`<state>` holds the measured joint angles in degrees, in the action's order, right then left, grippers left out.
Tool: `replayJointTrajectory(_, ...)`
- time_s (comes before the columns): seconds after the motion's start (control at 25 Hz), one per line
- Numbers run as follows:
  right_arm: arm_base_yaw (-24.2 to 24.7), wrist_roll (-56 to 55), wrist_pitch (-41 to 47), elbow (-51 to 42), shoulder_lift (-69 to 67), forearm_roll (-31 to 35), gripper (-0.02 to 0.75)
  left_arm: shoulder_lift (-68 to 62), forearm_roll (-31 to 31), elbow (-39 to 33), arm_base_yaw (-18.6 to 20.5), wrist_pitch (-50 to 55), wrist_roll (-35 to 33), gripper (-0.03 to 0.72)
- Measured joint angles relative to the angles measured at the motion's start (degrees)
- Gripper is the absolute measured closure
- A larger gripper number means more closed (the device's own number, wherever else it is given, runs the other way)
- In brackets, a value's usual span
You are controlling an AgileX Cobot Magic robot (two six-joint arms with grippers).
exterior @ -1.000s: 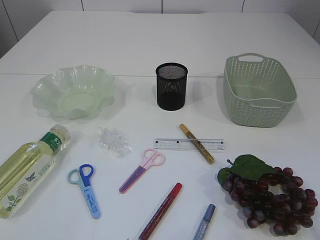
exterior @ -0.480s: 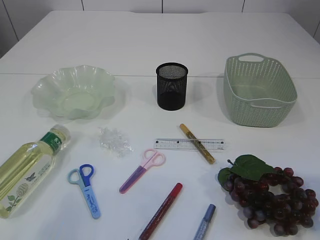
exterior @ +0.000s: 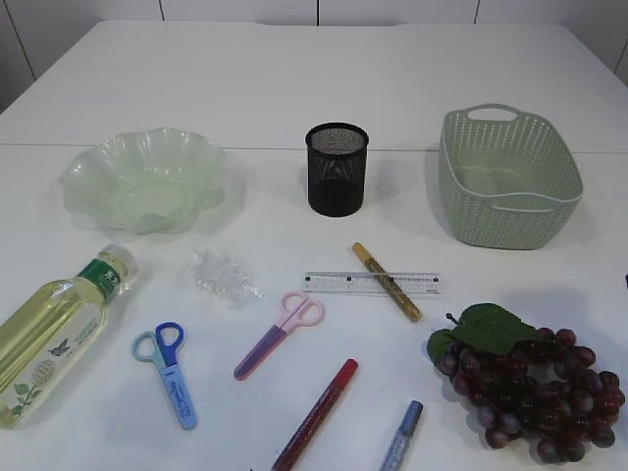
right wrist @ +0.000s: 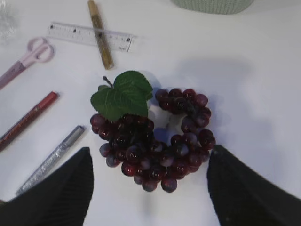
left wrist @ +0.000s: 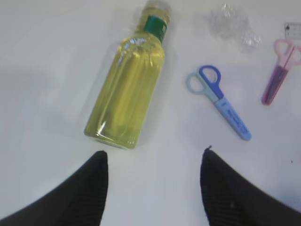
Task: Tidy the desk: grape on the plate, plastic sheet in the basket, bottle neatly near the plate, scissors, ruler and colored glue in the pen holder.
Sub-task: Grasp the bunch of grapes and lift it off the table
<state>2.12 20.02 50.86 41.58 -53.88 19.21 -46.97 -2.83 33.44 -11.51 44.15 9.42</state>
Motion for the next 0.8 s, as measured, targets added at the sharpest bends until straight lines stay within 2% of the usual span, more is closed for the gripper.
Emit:
replayJointTrajectory(0.28,-6.3,0.5,5.9,7.6,-12.2,-4.4,0.155,-3.9,-2.0,3.2,-3.0,2.0,-3.3,0.236)
replayJointTrajectory(0.64,-16.6,0.2,7.0,10.0,-23.5,-6.9,0.155,-5.3,-4.0,9.7,-3.1,11.1,-3.6,0.236)
replayJointTrajectory(0.8,-18.2,-1.4,6.4,10.2,-28.6,-8.0,0.155,-5.5,-4.4,9.8,-3.1,12.6,-3.6,0.237)
